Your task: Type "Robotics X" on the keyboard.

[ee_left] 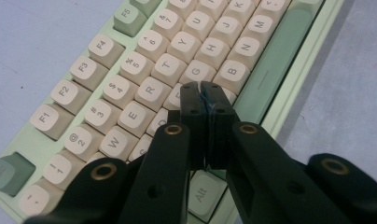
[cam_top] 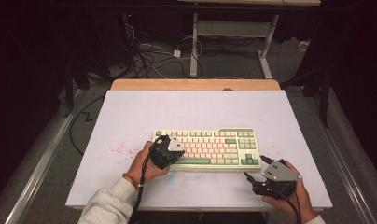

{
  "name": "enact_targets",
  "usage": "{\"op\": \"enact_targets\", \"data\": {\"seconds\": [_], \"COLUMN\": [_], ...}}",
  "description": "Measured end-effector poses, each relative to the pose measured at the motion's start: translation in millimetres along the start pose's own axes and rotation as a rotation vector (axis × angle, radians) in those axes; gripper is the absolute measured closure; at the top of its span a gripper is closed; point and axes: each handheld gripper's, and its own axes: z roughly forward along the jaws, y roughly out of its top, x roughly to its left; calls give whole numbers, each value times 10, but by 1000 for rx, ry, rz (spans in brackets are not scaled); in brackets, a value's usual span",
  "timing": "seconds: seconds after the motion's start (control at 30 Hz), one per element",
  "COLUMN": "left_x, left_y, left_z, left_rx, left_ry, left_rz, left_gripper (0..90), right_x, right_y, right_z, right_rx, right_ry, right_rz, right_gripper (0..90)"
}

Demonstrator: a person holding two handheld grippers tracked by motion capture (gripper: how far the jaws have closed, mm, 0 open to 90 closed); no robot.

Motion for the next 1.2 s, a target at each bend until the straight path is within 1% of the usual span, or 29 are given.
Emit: {"op": "enact_targets", "data": {"seconds": [0.07,0.43,0.7,0.8,0.9,0.97,1.07,1.13,1.2], "left_x": [3,6,15,32,76,112,152,177,202], "left_y": [1,-9,-32,-51,-80,-104,-140,-168,-191], "left_z": [-9,-55,-80,-100,-141,-178,-224,-235,-244], "left_rx": [-6,-27,-24,-20,-21,-35,-41,-39,-35], "left_ry": [-1,28,35,45,56,62,75,78,79], "left_rz": [-1,11,12,13,4,-20,-33,-44,-50], "left_gripper": [850,828,828,833,834,841,846,848,853], "right_x": [-1,-1,-3,-4,-5,-5,-7,-22,-25], "right_y": [1,1,2,2,-1,2,20,51,92], "right_z": [0,3,1,2,4,2,-11,-23,-31], "right_rx": [-1,1,0,0,4,5,0,-16,-29], "right_ry": [1,3,2,3,5,3,0,9,8], "right_rz": [-2,-3,-2,-2,-1,-2,-6,13,10], "right_gripper": [243,246,246,246,246,246,246,245,243]}}
